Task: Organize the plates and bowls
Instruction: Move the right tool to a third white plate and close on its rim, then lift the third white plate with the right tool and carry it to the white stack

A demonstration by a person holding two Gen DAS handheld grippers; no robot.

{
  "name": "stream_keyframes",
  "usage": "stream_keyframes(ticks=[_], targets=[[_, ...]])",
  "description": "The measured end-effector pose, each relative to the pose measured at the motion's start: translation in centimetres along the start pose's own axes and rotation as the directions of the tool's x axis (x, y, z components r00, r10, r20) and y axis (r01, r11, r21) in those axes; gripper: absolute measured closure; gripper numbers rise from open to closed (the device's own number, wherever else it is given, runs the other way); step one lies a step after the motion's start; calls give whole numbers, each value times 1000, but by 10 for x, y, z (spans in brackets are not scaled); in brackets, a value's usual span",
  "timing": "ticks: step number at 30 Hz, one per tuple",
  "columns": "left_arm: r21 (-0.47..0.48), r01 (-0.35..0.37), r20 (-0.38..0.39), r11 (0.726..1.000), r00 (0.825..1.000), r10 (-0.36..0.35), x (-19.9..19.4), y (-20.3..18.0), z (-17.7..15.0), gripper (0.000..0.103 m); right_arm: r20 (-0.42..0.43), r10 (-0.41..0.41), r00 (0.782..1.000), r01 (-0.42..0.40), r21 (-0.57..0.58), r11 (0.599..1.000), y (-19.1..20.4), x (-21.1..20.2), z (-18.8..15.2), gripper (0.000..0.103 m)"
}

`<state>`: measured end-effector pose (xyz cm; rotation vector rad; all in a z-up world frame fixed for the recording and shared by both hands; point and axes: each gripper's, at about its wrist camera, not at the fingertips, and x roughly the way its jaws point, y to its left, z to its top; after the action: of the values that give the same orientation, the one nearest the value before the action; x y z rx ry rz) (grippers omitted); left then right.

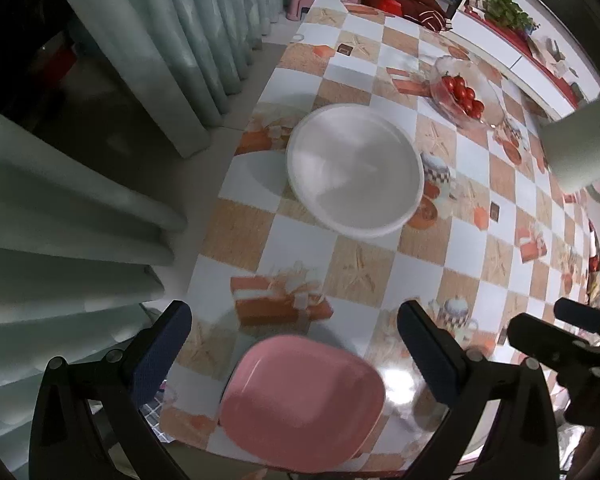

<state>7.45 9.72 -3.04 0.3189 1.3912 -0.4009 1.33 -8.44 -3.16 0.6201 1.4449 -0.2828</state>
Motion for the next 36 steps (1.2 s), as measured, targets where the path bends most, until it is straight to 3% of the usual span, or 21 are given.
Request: stream_keyframes(ticks=[11,17,28,32,33,34,35,36], targets=[[-60,-61,-3,996,998,61,35,20,42,0,-29,12,1000,-11,42,999,-5,39,51,0],[-82,-34,-10,996,999,33,56,26,64,0,-18,10,1000,-9,42,999,-3,62,74,0],[-25,-68,9,997,998,68,85,16,95,2,26,5,1000,-5,25,1000,9,92,108,1],[-42,-54,-12,998,999,53,99,19,99,6,22,16,1000,-17,23,1000,12,104,113,16],[-46,-56,-19,997,998,55,103,19,100,11,14,21,1000,-21,21,1000,13,109,113,20],[-46,-47,-29,998,999,46,108,20,101,16,4,27,1000,-27,22,999,13,113,113,32],[-45,-35,-49,998,998,33,113,20,102,26,-5,32,999,-32,27,999,12,117,113,45],[-45,-31,-70,999,997,28,119,20,102,35,-15,43,999,-43,38,998,11,122,112,48]])
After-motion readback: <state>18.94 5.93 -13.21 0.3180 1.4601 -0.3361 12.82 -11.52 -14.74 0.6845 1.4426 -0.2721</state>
